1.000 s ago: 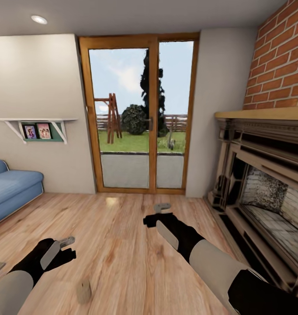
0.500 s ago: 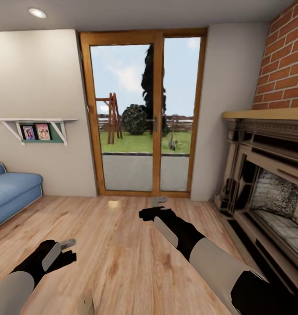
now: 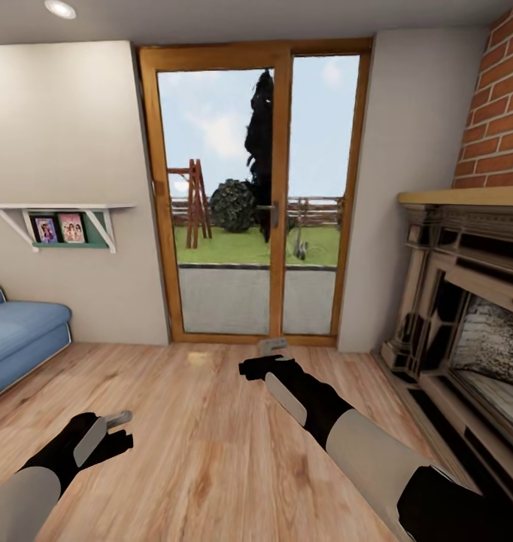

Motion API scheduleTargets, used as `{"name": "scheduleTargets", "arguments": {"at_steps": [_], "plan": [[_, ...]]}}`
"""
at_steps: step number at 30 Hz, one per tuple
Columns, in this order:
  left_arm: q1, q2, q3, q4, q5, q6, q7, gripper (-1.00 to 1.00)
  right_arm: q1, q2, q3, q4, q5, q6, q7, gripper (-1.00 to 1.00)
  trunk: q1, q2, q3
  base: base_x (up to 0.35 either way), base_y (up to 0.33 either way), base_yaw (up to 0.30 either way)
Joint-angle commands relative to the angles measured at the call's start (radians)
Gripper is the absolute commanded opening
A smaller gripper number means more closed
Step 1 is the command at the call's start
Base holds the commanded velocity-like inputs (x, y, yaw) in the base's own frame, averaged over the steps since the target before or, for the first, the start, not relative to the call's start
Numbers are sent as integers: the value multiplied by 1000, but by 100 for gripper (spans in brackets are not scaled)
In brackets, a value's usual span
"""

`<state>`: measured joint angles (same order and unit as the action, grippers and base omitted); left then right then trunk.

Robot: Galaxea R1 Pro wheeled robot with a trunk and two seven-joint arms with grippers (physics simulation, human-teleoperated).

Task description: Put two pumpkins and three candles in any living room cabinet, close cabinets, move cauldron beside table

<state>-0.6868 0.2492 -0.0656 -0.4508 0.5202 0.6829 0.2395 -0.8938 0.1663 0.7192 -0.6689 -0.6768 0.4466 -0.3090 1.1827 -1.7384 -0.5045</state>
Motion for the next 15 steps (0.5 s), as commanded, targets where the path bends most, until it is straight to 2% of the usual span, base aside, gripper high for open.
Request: {"name": "scheduleTargets", "arguments": {"at_steps": [1, 10, 15], "plan": [[0, 1, -7, -2, 10, 3, 8, 100, -2, -1, 5, -1, -10, 1, -9, 100, 1, -1, -1, 340, 14, 0], [0, 3, -7, -2, 10, 3, 7, 100, -2, -1, 5, -3, -10, 1, -7, 100, 1, -1, -1, 342, 5, 0], [0, 4, -6, -2, 11, 3, 7, 100, -2, -1, 6, -3, -10, 1, -7, 100, 1, -1, -1, 322, 97, 0]]}}
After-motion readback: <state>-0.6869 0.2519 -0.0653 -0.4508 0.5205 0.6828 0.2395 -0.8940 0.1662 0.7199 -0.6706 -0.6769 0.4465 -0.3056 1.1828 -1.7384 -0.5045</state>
